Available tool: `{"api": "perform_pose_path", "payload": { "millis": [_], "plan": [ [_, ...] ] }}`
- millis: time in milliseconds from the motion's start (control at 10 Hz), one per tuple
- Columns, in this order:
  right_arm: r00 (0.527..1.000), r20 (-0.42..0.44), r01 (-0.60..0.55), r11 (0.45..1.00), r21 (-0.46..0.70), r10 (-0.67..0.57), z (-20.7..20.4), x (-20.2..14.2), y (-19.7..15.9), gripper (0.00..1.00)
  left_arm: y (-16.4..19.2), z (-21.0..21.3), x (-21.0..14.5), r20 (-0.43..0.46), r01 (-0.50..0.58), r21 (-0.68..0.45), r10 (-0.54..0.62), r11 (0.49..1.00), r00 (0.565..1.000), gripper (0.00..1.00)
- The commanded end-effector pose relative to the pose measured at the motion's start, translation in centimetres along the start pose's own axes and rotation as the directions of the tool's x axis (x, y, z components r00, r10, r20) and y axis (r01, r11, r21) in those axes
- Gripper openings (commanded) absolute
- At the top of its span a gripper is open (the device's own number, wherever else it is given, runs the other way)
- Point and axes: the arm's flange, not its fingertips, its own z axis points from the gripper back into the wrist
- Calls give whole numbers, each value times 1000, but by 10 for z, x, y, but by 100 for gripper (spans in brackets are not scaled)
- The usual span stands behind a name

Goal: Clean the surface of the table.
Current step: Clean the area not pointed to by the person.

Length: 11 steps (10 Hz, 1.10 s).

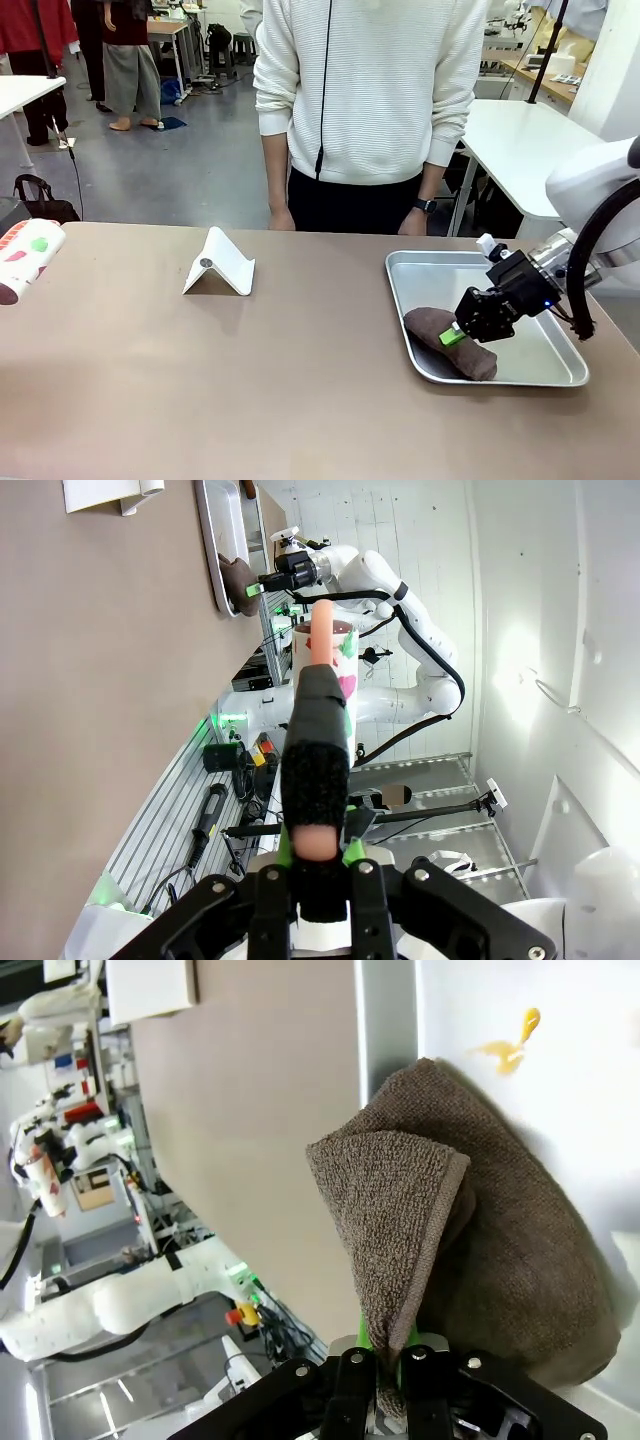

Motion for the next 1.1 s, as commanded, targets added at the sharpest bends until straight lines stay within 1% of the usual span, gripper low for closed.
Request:
{"api": "perform_pose_path", "payload": {
  "millis": [0, 100, 400, 500, 700, 1000],
  "plan": [
    [999, 13, -30, 999, 17, 29, -3, -4, 1, 7, -5, 0, 0, 17, -1, -13, 1, 1000, 1000, 19],
    [1000, 12, -24, 1000, 3, 24, -2, -2, -2, 7, -5, 0, 0, 17, -1, -13, 1, 1000, 1000, 19],
    [999, 46, 7, 998, -65, -4, 3, 7, -21, 7, -5, 0, 0, 17, -1, -13, 1, 1000, 1000, 19],
    [997, 71, 27, 995, -95, -20, 7, 13, -31, 7, -5, 0, 0, 17, -1, -13, 1, 1000, 1000, 19],
    [982, 176, 90, 989, -117, -68, 25, 30, -49, 7, -5, 0, 0, 17, -1, -13, 1, 1000, 1000, 19],
    [943, 317, 132, 989, -69, -104, 39, 50, -60, 7, -5, 0, 0, 17, -1, -13, 1, 1000, 1000, 19]
  ]
}}
